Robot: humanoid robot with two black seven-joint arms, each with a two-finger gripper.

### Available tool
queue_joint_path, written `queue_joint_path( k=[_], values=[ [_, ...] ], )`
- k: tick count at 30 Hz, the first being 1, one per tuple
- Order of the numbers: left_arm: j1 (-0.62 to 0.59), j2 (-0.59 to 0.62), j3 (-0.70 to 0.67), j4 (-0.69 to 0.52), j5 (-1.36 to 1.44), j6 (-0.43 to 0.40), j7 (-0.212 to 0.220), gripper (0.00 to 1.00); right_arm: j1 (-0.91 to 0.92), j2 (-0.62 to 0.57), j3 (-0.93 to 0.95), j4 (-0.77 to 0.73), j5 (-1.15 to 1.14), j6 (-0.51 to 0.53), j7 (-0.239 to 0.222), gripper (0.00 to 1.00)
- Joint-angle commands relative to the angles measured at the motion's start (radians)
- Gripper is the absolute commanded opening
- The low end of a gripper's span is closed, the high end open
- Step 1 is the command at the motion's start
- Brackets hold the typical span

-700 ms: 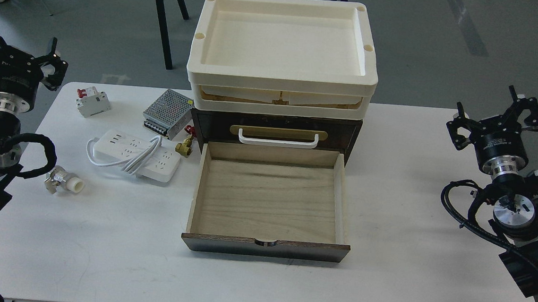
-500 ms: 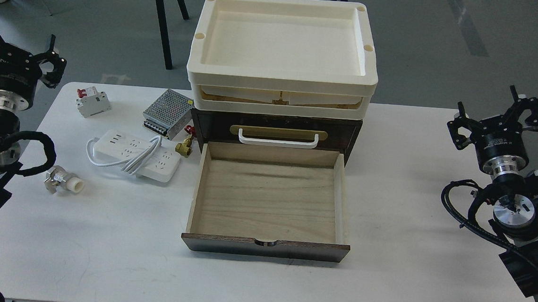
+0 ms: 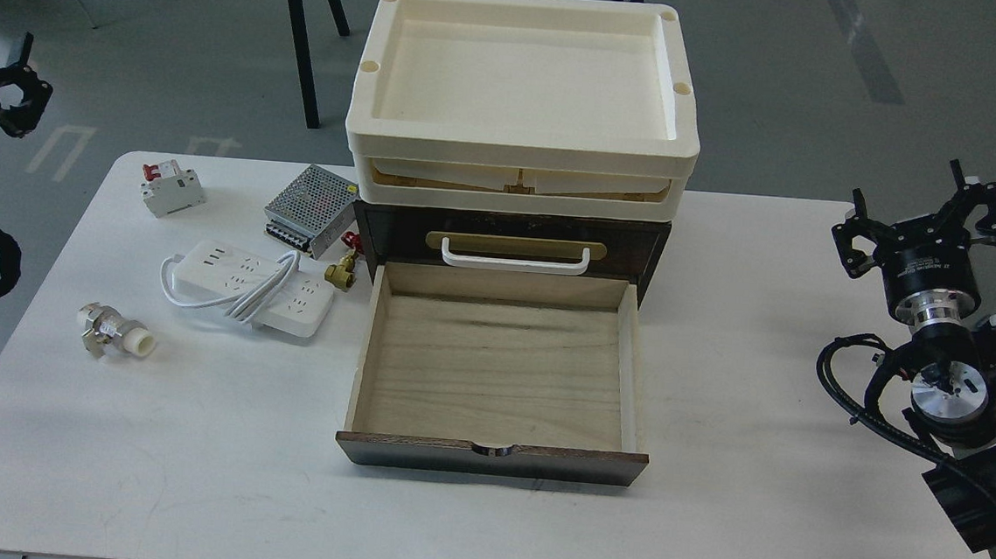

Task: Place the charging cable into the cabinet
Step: 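Raise the left arm and swing it toward the white power strip, then lower the left gripper onto the white power strip with cable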

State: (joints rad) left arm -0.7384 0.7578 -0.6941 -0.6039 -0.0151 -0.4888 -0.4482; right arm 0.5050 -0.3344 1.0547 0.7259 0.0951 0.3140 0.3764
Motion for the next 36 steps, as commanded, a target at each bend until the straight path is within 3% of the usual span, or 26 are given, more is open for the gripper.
queue_joint_path(
  k=[1,8,15,22,24,27,29,34,36],
  values=[
    [-0.067,0.081,-0.001,-0.057,0.271,0.0,-0.001,1.0,0.0,0.0,0.011,0.0,0.0,-0.024,-0.004,1.0],
    [-0.168,0.15,-0.001,-0.223,0.784,0.0,-0.004,0.94,0.001,0.0,-0.002,0.0,0.002,-0.049,-0.019,1.0],
    [-0.154,0.158,0.004,-0.474,1.422,0.0,-0.01,0.94,0.004,0.0,0.024,-0.003,0.003,-0.053,-0.019,1.0],
    [-0.13,0.195,0.154,-0.623,1.739,0.01,0.005,0.93,0.0,0.0,0.027,-0.002,0.003,-0.053,-0.017,1.0],
    [-0.13,0.198,0.208,-0.657,1.745,0.01,0.048,0.94,-0.002,0.0,0.027,-0.002,0.003,-0.053,-0.017,1.0],
    [-0.131,0.183,0.237,-0.691,1.745,0.012,0.167,0.94,-0.002,0.0,0.024,-0.002,0.003,-0.053,-0.017,1.0],
    [-0.127,0.173,0.238,-0.697,1.745,0.01,0.216,0.94,-0.002,0.0,0.024,-0.002,0.003,-0.053,-0.017,1.0],
    [-0.127,0.091,0.289,-0.691,1.773,0.016,0.263,0.93,-0.002,0.0,0.022,-0.002,0.003,-0.053,-0.016,1.0],
    [-0.125,0.068,0.341,-0.685,1.861,0.061,0.267,0.93,-0.002,0.0,0.021,-0.002,0.003,-0.053,-0.014,1.0]
  ],
)
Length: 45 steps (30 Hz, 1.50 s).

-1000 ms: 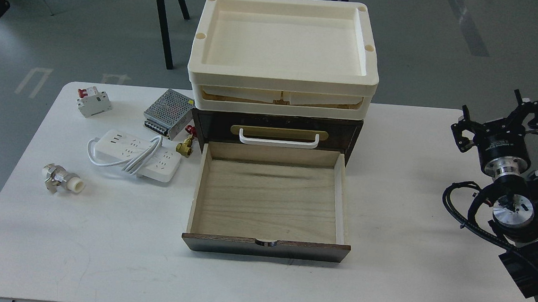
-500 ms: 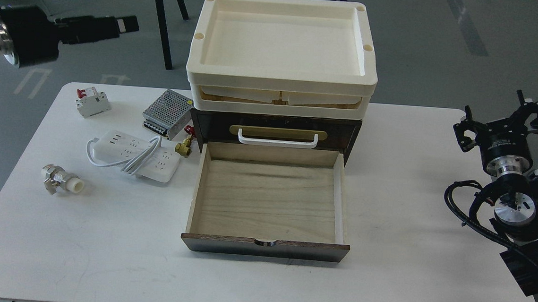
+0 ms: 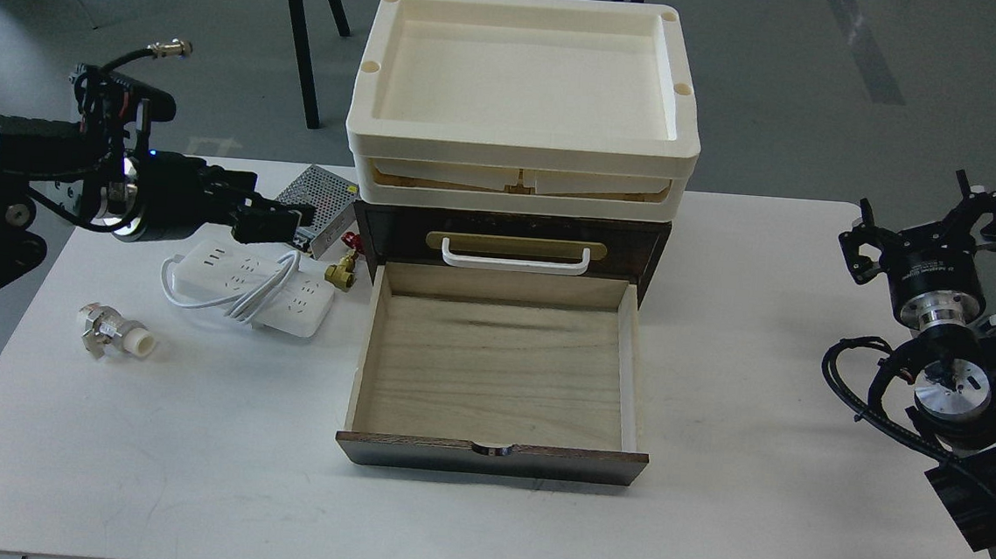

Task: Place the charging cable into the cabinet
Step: 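Lower the left gripper onto the white power strip with cable, then close the left gripper on the power strip and its cable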

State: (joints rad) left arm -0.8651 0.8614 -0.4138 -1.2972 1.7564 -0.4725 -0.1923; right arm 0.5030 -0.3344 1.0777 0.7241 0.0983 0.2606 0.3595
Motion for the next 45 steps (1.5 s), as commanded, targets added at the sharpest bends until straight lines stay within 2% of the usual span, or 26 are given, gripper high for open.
queue_joint_path(
  k=[1,3,5,10,14,23,34,35,37,39,43,45],
  values=[
    [0.003,-0.045,0.09,0.01,0.144,0.078,0.011,0.93,0.0,0.0,-0.004,0.0,0.0,0.0,0.003,1.0],
    [0.008,-0.061,0.141,0.018,0.257,0.146,0.022,0.93,0.0,0.0,-0.004,0.001,0.0,0.0,0.004,1.0],
    [0.009,-0.068,0.158,0.048,0.322,0.164,0.034,0.93,0.0,0.0,-0.004,0.001,0.0,0.0,0.006,1.0],
    [0.043,-0.102,0.164,0.082,0.341,0.164,0.034,0.91,0.0,0.0,-0.01,0.001,0.0,0.0,0.009,1.0],
    [0.046,-0.156,0.165,0.165,0.359,0.163,0.03,0.79,0.0,0.0,-0.008,0.001,0.0,0.0,0.01,1.0],
    [0.06,-0.18,0.165,0.265,0.365,0.164,0.027,0.78,0.0,0.001,-0.01,0.001,0.0,0.0,0.01,1.0],
    [0.058,-0.289,0.179,0.378,0.354,0.173,0.025,0.78,-0.001,0.002,-0.016,0.008,-0.002,-0.001,0.01,1.0],
    [0.058,-0.294,0.179,0.4,0.354,0.175,0.025,0.76,-0.001,0.002,-0.016,0.008,-0.002,-0.001,0.01,1.0],
    [0.058,-0.314,0.179,0.429,0.356,0.175,0.024,0.66,-0.001,0.002,-0.015,0.008,-0.002,-0.001,0.012,1.0],
    [0.058,-0.32,0.179,0.435,0.357,0.175,0.025,0.62,-0.001,0.001,-0.015,0.008,-0.002,-0.001,0.012,1.0],
    [0.055,-0.32,0.179,0.455,0.354,0.173,0.025,0.42,-0.001,0.002,-0.015,0.008,-0.002,-0.001,0.012,1.0],
    [0.052,-0.32,0.179,0.476,0.353,0.17,0.022,0.37,-0.001,0.002,-0.015,0.008,-0.002,-0.001,0.012,1.0]
  ],
)
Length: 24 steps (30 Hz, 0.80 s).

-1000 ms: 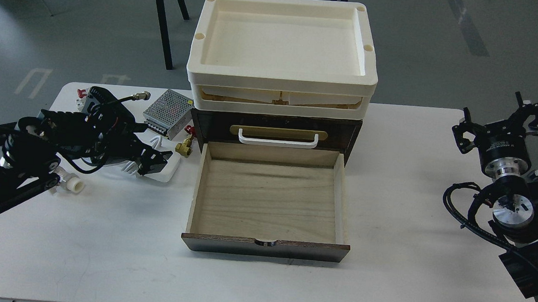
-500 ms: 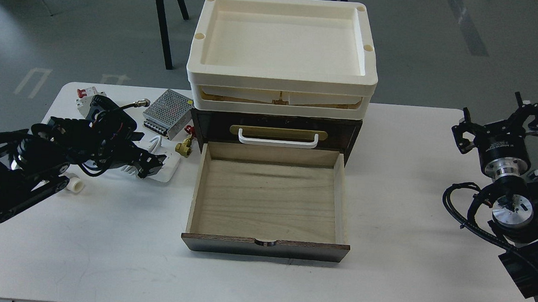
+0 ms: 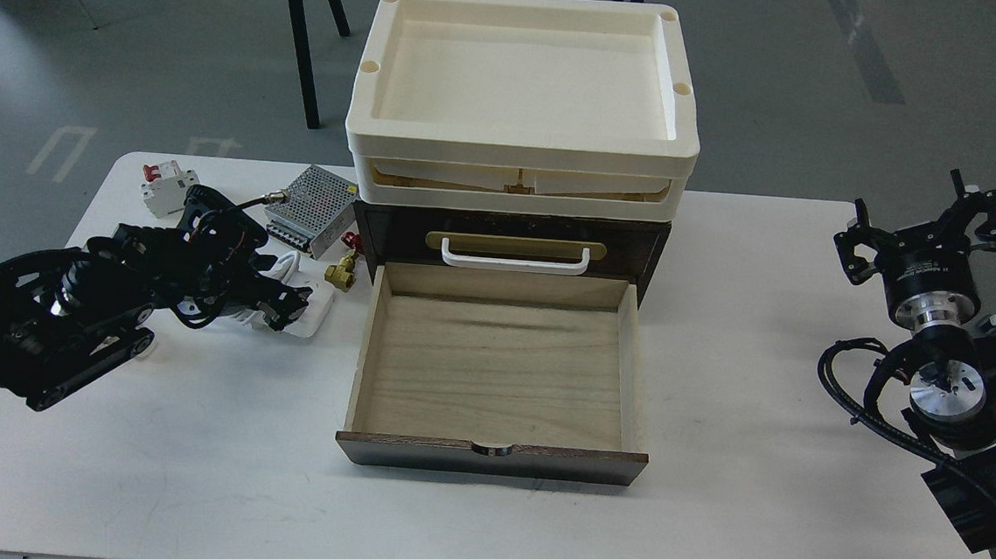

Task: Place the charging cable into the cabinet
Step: 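Close the left gripper on the power strip and its cable, then lift the power strip with the left gripper above the cabinet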

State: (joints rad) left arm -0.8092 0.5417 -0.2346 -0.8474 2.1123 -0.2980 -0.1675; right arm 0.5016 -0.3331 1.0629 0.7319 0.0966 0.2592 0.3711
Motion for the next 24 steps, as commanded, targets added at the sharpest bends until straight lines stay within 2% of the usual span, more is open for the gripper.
queue_joint_path(
  k=[1,5,12,16,21,24],
  values=[
    [-0.004,0.0,0.0,0.03,-0.003,-0.004,-0.003,0.34,0.0,-0.001,0.0,0.0,0.0,0.0,0.0,1.0],
    [-0.007,0.0,-0.002,0.025,-0.003,-0.012,-0.015,0.19,0.0,0.0,0.0,0.0,0.0,0.0,0.0,1.0],
    [-0.007,0.012,-0.002,0.019,-0.003,-0.013,-0.035,0.07,0.0,0.0,-0.001,0.0,-0.001,0.0,0.0,1.0],
    [-0.015,0.055,-0.008,0.008,-0.041,-0.013,-0.055,0.04,0.0,0.0,-0.001,0.0,-0.001,0.0,0.0,1.0],
    [-0.044,0.199,-0.02,-0.156,-0.118,-0.039,-0.06,0.04,0.0,0.0,-0.001,0.0,-0.001,0.0,0.0,1.0],
    [-0.087,0.27,-0.02,-0.203,-0.192,-0.072,-0.061,0.04,0.0,0.0,-0.001,0.0,-0.001,0.0,0.0,1.0]
  ],
)
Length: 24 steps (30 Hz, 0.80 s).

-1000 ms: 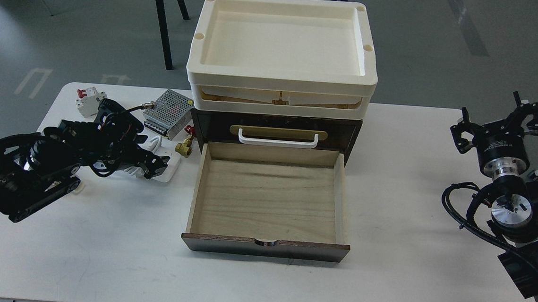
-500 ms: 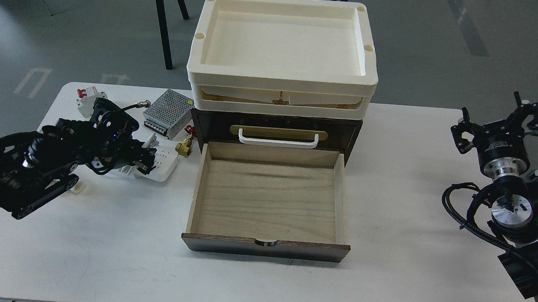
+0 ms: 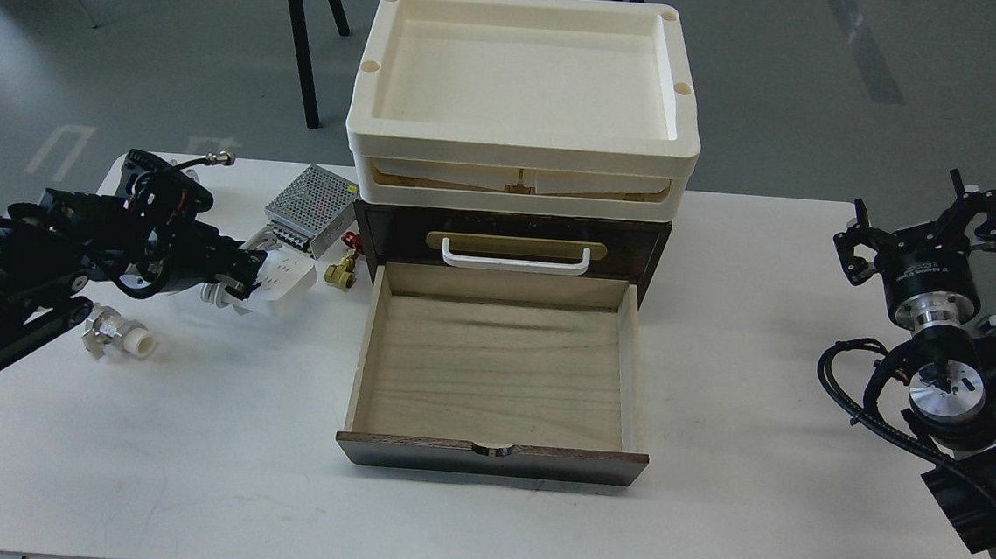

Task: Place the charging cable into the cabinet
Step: 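Lift the power strip with the left gripper above the cabinet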

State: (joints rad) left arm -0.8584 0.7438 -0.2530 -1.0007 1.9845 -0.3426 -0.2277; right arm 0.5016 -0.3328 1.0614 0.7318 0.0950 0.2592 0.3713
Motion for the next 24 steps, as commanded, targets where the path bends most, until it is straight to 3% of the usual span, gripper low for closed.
queue_joint_path(
  k=[1,7,9,15,19,24],
  values=[
    [-0.059,0.086,-0.002,-0.056,-0.087,-0.03,-0.004,0.04,0.0,0.0,0.0,0.0,0.0,0.0,0.0,1.0],
    [-0.221,0.195,-0.003,-0.056,-0.107,-0.048,-0.119,0.04,0.0,0.0,0.0,0.0,0.0,0.0,0.0,1.0],
    [-0.305,0.216,-0.003,-0.056,-0.115,-0.076,-0.136,0.04,0.0,0.0,0.0,0.0,0.0,0.0,0.0,1.0],
    [-0.539,0.229,-0.012,-0.15,-0.153,-0.146,-0.139,0.04,0.0,0.0,0.0,-0.002,-0.001,0.0,0.0,1.0],
    [-0.665,0.218,-0.018,-0.29,-0.153,-0.146,-0.131,0.03,0.0,0.0,0.0,-0.005,-0.004,0.0,0.0,1.0],
    [-0.735,0.152,-0.018,-0.49,-0.153,-0.146,-0.128,0.02,0.0,-0.002,0.0,-0.005,-0.008,0.0,0.0,1.0]
  ],
)
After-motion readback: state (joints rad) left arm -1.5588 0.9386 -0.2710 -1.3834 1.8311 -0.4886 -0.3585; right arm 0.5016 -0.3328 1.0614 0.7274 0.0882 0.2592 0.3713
